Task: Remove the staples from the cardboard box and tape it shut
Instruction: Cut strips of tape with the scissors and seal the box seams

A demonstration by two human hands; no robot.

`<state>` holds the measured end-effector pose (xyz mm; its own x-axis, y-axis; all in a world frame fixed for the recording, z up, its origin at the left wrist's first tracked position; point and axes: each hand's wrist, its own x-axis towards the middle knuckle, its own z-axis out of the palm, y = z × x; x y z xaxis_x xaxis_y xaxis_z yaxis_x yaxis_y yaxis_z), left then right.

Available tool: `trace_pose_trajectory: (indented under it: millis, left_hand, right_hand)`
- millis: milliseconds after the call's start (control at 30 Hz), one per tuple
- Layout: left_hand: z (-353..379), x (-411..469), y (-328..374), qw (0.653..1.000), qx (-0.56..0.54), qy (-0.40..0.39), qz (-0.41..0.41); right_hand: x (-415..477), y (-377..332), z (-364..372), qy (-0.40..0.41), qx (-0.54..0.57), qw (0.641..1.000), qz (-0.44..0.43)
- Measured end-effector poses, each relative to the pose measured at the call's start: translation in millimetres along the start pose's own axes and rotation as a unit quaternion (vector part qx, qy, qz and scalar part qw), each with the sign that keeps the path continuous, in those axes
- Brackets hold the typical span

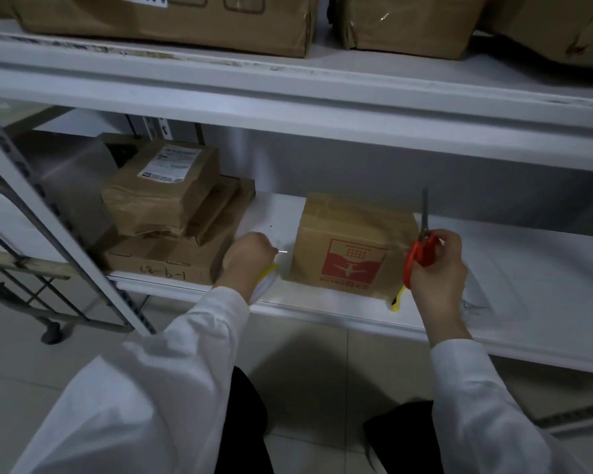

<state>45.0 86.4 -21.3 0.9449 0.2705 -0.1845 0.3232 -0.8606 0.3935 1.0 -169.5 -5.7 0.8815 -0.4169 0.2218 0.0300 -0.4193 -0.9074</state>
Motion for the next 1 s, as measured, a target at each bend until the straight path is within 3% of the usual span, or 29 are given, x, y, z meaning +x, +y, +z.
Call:
trace_pose_trajectory:
  millis: [133, 367, 733, 900, 1000]
  left_hand:
    - [-4.1, 0.1, 22.9, 0.986, 0.143, -0.046, 0.073]
    - [6.3, 7.5, 38.4, 0.939, 0.306, -0.009, 0.155]
    - [27.0, 10.5, 35.2, 0.897, 0.403, -0.043, 0.176]
    - [32.3, 11.8, 35.9, 0.856, 0.475, -0.025, 0.205]
    - [33.8, 11.0, 34.5, 0.857, 0.470, -0.025, 0.209]
  right_hand:
    - [2.7, 3.9, 2.0, 0.008, 0.019, 1.000, 0.003]
    - [10.4, 8.0, 3.2, -0.001, 0.004, 1.000, -0.012]
    - [10.3, 11.5, 0.6, 0.020, 0.009, 1.000, -0.014]
    - [11.5, 13.3, 2.8, 0.008, 0.019, 1.000, -0.015]
    - [10.7, 13.7, 4.4, 0.014, 0.024, 1.000, -0.014]
